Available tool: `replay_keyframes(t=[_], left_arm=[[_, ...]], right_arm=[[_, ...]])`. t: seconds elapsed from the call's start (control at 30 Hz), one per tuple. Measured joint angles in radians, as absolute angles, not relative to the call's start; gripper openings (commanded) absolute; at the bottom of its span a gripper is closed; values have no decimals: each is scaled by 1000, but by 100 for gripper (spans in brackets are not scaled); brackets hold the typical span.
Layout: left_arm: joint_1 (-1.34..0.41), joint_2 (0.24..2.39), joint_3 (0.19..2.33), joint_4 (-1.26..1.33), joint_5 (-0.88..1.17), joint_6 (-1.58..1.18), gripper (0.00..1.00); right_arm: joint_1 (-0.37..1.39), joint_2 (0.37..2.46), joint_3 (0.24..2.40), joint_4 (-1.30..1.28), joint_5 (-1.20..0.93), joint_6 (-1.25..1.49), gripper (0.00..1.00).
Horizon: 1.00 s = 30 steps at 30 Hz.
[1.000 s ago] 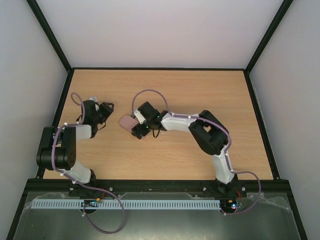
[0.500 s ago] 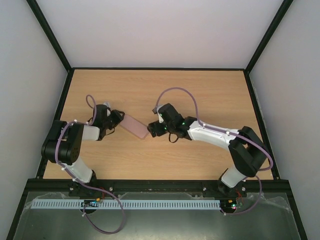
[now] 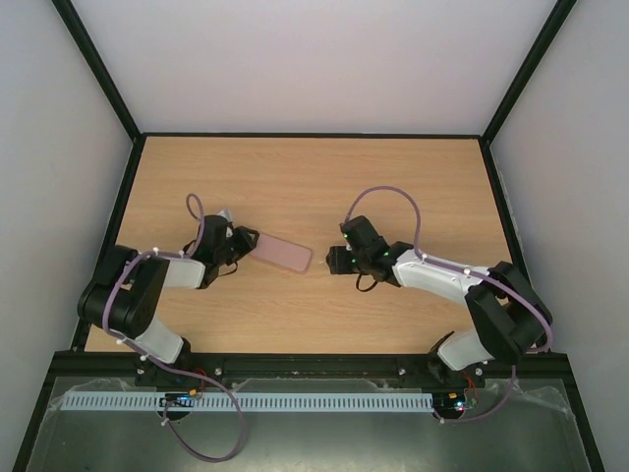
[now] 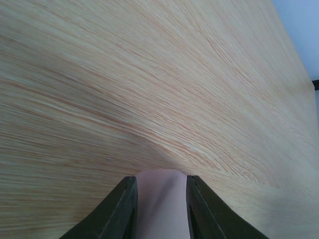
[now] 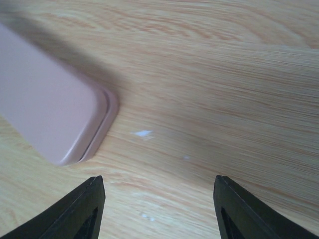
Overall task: Organize the sunglasses
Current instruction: Move the sunglasses case at the center of the board.
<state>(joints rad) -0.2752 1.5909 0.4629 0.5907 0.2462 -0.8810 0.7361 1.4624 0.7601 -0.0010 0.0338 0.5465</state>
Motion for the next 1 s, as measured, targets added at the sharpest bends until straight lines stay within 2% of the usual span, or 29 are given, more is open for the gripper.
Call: replay_keyframes(t=[0.3, 0.47, 0.63, 0.77, 1.0], left_arm=[[-381, 1522, 445, 564, 183, -887, 30], [-441, 1517, 444, 560, 150, -901, 31], [-498, 1516, 445, 555, 123, -910, 31], [-537, 1497, 444, 537, 100, -919, 31], [-599, 1482, 443, 513, 70, -930, 31]], right_arm=[[682, 1453, 723, -2, 26, 582, 56], [680, 1453, 708, -1, 19, 591, 41], [680, 1453, 699, -1, 9, 595, 34], [680, 1454, 696, -1, 9, 596, 24], [678, 1480, 694, 1, 1, 603, 24]])
